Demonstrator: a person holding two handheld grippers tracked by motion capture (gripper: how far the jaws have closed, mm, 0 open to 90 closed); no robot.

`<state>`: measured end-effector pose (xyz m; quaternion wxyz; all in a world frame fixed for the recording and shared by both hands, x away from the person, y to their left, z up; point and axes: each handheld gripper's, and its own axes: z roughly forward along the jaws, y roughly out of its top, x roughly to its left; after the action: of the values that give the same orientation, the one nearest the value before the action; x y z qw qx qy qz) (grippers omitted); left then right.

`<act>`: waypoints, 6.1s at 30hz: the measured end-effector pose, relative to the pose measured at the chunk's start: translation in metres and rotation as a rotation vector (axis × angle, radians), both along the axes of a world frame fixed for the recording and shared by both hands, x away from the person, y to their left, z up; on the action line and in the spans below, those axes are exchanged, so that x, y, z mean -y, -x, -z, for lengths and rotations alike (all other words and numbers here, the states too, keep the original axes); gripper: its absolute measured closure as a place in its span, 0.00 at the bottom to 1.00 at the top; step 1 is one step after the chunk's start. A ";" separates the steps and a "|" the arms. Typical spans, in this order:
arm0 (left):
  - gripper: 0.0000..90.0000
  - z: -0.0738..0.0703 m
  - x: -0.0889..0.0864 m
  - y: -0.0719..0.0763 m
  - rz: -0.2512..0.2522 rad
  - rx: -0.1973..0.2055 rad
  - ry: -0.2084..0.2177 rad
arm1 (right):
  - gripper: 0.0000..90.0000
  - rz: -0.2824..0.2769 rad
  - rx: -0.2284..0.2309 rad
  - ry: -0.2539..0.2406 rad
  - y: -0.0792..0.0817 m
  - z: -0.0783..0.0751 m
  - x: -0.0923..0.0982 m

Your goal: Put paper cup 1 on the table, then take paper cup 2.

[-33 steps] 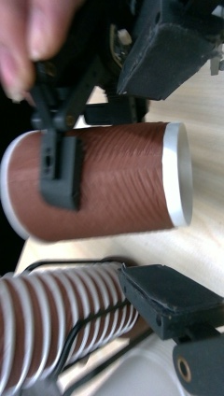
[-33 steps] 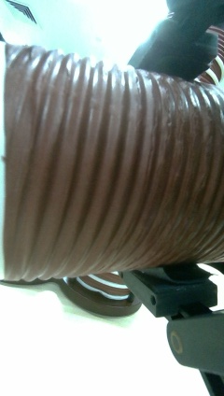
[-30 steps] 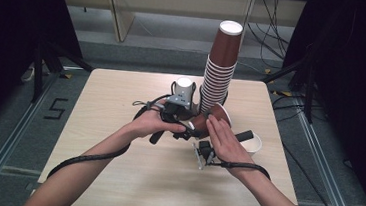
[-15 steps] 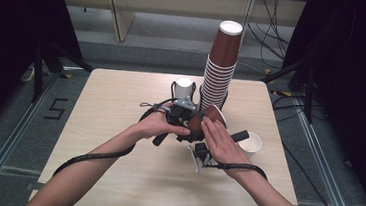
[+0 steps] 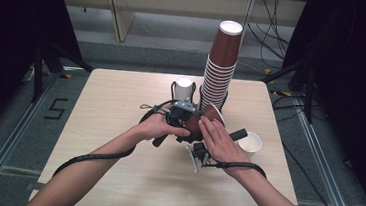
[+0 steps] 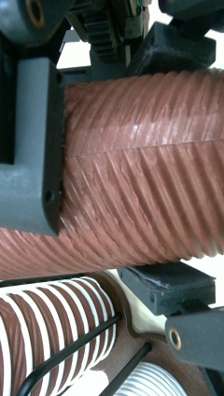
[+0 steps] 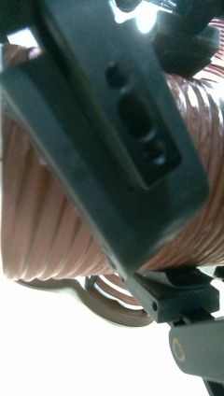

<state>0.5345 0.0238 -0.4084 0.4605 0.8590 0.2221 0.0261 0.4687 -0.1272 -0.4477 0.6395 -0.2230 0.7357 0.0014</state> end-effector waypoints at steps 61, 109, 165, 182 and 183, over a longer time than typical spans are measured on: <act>0.24 0.017 -0.025 -0.005 -0.131 0.095 0.085 | 0.12 0.090 -0.211 -0.505 0.015 -0.040 0.039; 0.24 0.033 -0.022 0.003 -0.243 0.162 0.160 | 0.02 0.304 -0.885 -1.738 0.000 -0.050 0.043; 0.24 0.042 -0.008 0.006 -0.267 0.200 0.155 | 0.12 0.573 -1.220 -2.217 -0.039 -0.019 0.027; 0.24 0.044 -0.005 0.010 -0.280 0.186 0.163 | 0.13 0.567 -1.237 -2.275 -0.049 -0.011 0.024; 0.24 0.043 -0.005 0.011 -0.286 0.185 0.161 | 0.13 0.568 -1.244 -2.270 -0.049 -0.011 0.024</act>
<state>0.5240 0.0288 -0.4518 0.5378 0.7731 0.3001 0.1520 0.5179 -0.1513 -0.4363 0.0061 0.6306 0.5154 0.5802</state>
